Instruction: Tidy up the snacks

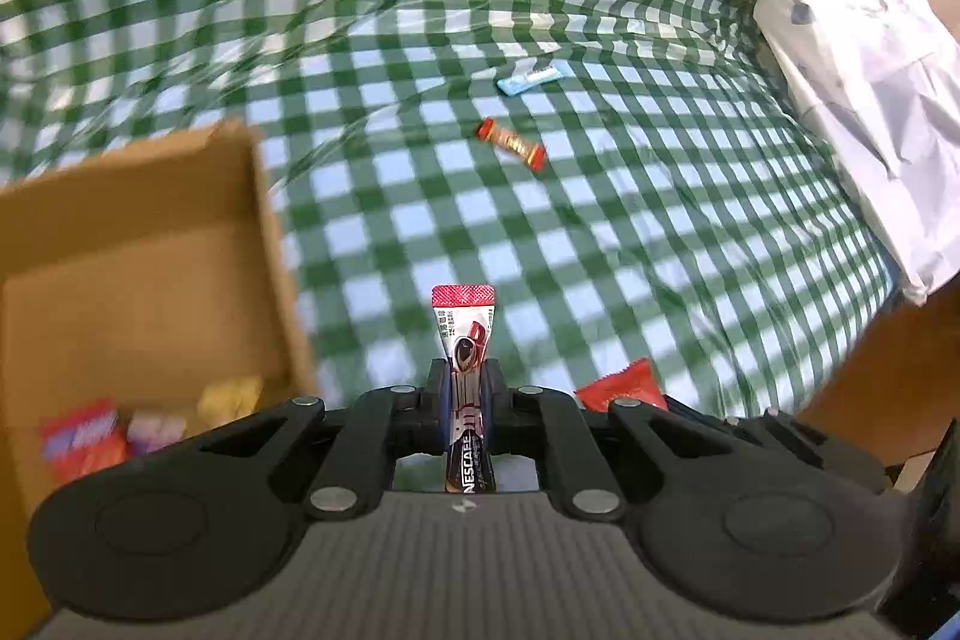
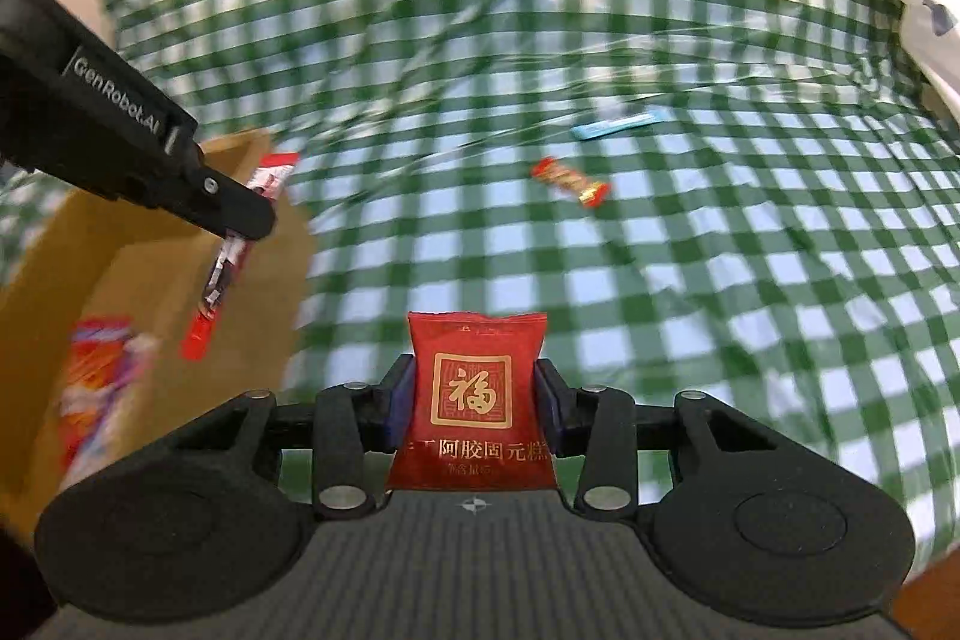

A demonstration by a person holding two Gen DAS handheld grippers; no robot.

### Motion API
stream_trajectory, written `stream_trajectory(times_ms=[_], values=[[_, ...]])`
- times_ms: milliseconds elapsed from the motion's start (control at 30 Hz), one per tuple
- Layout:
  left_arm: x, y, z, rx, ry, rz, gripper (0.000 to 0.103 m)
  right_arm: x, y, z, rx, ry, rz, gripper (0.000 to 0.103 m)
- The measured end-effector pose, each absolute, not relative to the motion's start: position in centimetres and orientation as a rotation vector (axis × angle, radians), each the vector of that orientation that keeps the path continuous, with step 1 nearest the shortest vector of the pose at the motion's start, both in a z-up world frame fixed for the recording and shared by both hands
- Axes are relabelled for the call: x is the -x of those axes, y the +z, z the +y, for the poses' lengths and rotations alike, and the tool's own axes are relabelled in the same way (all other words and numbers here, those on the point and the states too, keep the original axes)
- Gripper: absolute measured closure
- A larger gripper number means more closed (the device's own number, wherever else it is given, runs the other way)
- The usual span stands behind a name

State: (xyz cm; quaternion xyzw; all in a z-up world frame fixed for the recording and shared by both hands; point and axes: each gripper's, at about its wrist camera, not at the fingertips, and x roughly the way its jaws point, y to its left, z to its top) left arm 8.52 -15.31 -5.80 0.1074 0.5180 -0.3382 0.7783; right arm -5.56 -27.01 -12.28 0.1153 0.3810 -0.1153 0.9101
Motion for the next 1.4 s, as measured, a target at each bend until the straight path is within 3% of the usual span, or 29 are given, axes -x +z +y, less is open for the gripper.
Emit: stream_trajectory(times_ms=[600, 933, 1400], values=[[3.8, -2.3, 7.7, -0.105, -0.475, 1.052, 0.093, 14.2, -5.4, -6.0, -0.089, 0.119, 0.740, 0.060], [7.5, -0.8, 11.1, -0.039, -0.495, 0.983, 0.093, 17.2, -3.5, -1.5, 0.029, 0.149, 0.690, 0.060], [6.1, -1.7, 12.0, 0.009, -0.502, 0.995, 0.093, 16.4, -3.9, -0.4, 0.085, 0.133, 0.728, 0.060]])
